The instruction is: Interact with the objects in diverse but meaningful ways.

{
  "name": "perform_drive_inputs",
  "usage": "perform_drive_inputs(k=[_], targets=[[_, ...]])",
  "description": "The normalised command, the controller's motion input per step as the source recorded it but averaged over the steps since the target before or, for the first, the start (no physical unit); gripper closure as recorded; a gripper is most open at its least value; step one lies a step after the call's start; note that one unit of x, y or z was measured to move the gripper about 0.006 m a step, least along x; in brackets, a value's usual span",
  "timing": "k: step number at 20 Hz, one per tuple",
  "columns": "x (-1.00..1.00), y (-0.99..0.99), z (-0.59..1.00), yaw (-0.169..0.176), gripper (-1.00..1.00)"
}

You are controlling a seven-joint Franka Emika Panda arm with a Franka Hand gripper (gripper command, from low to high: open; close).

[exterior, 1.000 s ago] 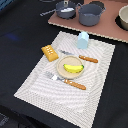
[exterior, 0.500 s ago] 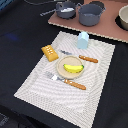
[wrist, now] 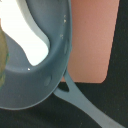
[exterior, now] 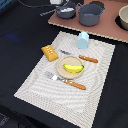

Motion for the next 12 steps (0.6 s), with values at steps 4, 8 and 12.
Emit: perform_drive_inputs(k=[4,8,12], targets=[[-0.28,0.11,-0.39,-0.042,-1.00],[-0.26,0.03,-0.36,-0.043,-1.00],[-0.15,-0.01,-0.26,-0.071,-1.00]])
